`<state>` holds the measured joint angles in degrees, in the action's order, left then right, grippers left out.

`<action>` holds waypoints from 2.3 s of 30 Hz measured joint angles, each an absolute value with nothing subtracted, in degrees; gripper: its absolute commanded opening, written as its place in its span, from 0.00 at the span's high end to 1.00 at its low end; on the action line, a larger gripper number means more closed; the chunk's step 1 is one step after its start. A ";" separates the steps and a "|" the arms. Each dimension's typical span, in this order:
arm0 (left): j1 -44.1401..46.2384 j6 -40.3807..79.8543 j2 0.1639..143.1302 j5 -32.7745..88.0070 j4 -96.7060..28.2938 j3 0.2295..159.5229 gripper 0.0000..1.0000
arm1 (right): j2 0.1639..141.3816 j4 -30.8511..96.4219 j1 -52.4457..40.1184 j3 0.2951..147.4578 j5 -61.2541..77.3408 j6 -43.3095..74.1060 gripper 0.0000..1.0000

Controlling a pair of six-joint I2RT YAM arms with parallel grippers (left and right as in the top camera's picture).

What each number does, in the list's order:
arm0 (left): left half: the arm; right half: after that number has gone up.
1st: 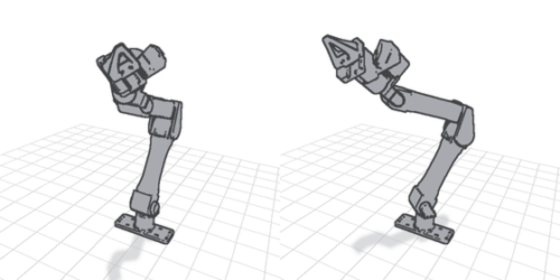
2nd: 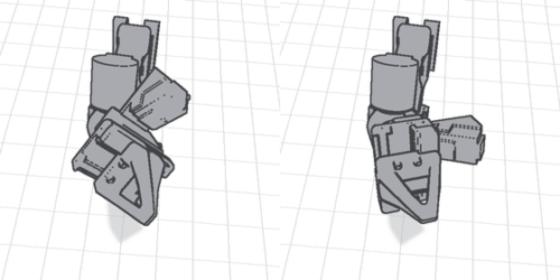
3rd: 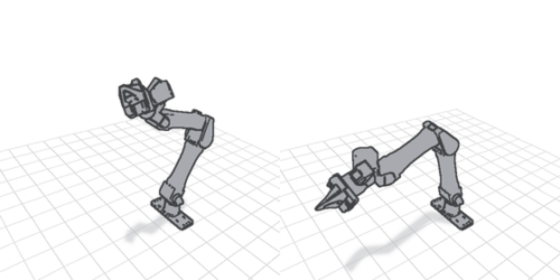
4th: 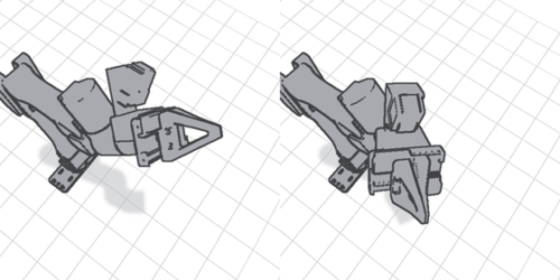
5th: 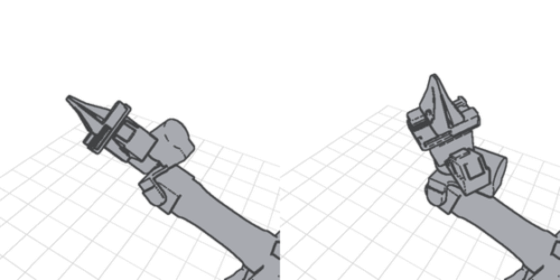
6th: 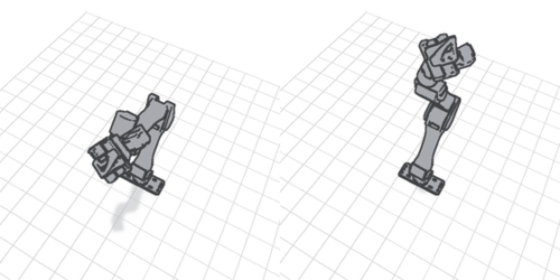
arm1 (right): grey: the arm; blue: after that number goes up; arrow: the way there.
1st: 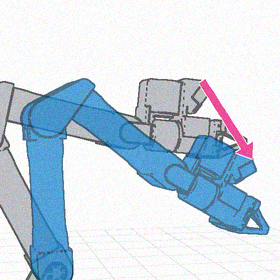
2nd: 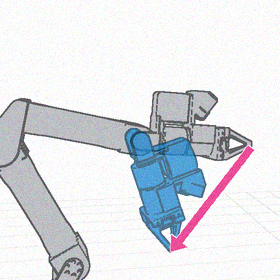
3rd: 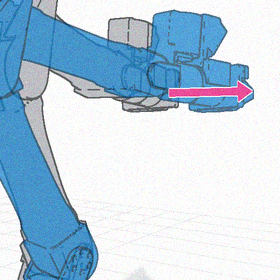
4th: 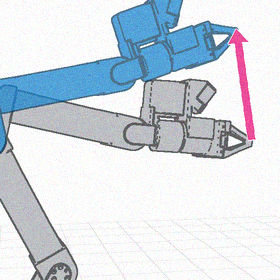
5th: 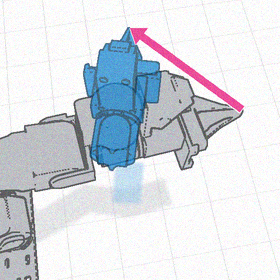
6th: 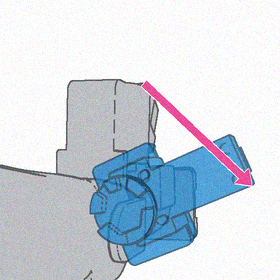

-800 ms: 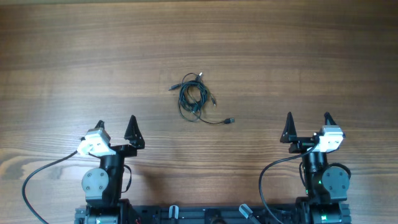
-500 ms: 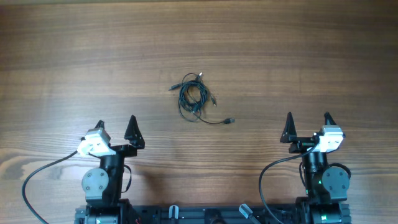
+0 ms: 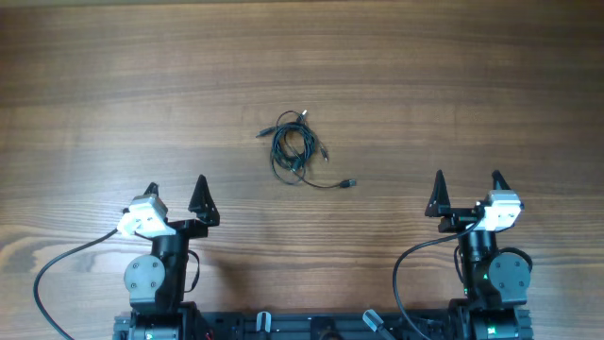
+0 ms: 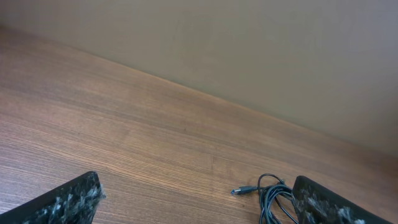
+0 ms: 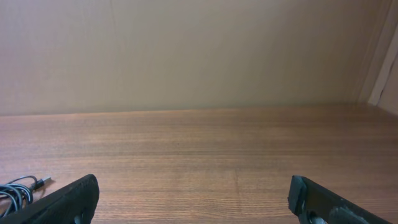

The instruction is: Untangle cables

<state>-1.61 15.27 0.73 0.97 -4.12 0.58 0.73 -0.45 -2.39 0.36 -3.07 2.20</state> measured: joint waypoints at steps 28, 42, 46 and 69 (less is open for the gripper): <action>-1.61 16.82 1.96 0.99 -7.77 2.35 0.00 | 8.05 5.91 -2.39 4.16 -3.03 6.90 0.00; -1.56 16.82 56.66 7.42 -32.71 48.45 0.00 | 50.89 39.53 -2.20 46.83 -2.55 6.87 0.00; -1.54 16.82 63.42 8.78 -47.86 60.62 0.00 | 59.42 48.99 -2.20 57.41 -2.39 6.28 0.00; 17.63 5.91 95.98 10.70 -29.58 65.06 0.25 | 60.93 48.40 -2.20 59.20 4.05 6.00 0.00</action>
